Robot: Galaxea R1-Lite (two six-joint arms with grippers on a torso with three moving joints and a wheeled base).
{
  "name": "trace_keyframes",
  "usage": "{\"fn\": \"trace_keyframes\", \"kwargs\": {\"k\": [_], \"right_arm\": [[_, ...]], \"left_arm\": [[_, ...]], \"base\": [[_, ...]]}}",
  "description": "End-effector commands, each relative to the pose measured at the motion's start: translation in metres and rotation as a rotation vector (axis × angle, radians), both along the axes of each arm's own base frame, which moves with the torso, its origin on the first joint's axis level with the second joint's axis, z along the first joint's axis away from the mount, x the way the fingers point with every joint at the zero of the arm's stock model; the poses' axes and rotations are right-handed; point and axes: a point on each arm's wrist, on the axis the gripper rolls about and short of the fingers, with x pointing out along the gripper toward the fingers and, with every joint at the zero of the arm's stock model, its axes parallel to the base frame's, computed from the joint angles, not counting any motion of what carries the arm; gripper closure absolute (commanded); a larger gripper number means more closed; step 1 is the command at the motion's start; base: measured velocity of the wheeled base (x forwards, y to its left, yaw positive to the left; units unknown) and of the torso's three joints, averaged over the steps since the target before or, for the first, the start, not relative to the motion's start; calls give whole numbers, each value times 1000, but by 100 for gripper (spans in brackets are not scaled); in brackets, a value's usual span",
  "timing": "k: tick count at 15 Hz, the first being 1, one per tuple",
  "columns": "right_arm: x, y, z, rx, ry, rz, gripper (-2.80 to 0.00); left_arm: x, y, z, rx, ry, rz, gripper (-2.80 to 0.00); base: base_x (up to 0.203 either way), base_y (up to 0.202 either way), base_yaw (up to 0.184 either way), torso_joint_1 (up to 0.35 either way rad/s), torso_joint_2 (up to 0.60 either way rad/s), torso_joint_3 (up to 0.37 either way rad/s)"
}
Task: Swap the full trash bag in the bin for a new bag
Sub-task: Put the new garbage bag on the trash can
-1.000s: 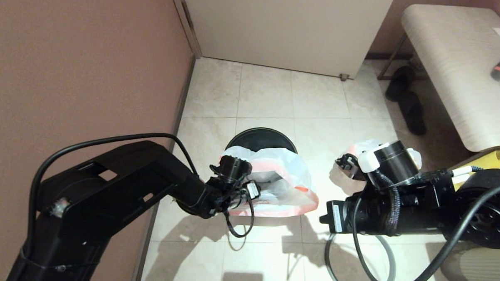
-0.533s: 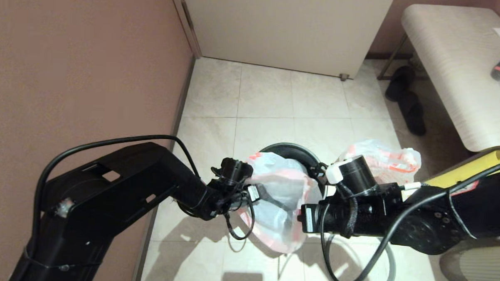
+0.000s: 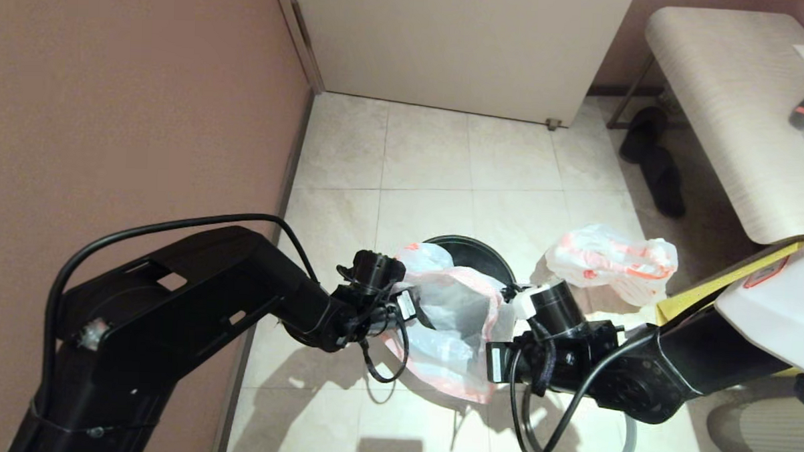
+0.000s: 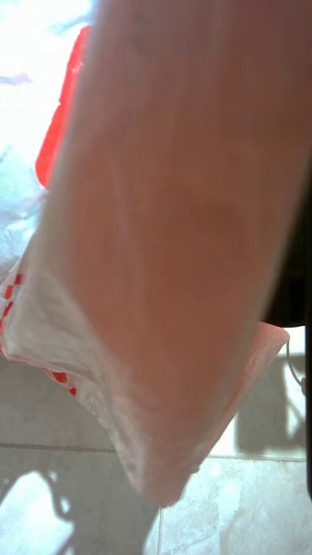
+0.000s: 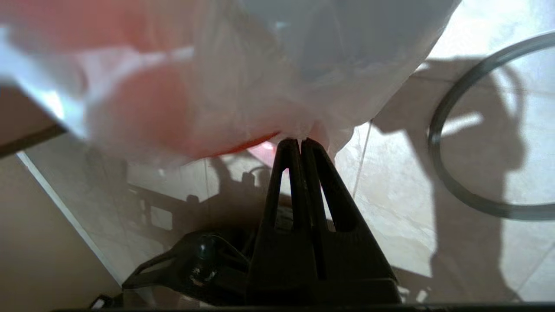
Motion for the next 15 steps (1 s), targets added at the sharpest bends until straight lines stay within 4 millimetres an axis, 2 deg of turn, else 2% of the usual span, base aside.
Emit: {"fn": "trace_keyframes", "kwargs": {"k": [1, 3, 5, 9, 12, 15], "right_arm": [[-11, -8, 15, 11, -19, -5, 0], [-26, -10, 22, 4, -12, 9, 0], [-42, 0, 19, -7, 12, 61, 0], [-54, 3, 19, 61, 74, 134, 0], [-36, -11, 8, 133, 110, 226, 0], [-18, -6, -20, 101, 87, 264, 0]], "left_arm": [[0, 0, 4, -11, -13, 3, 0], [0, 0, 3, -9, -16, 5, 0], [0, 0, 1, -6, -14, 7, 0], [0, 1, 1, -15, -28, 8, 0], [-2, 2, 1, -18, -27, 3, 0], [-2, 2, 1, -28, -41, -1, 0]], "base": [[0, 0, 0, 0, 0, 0], [0, 0, 0, 0, 0, 0], [0, 0, 0, 0, 0, 0], [0, 0, 0, 0, 0, 0], [0, 0, 0, 0, 0, 0], [0, 0, 0, 0, 0, 0]]}}
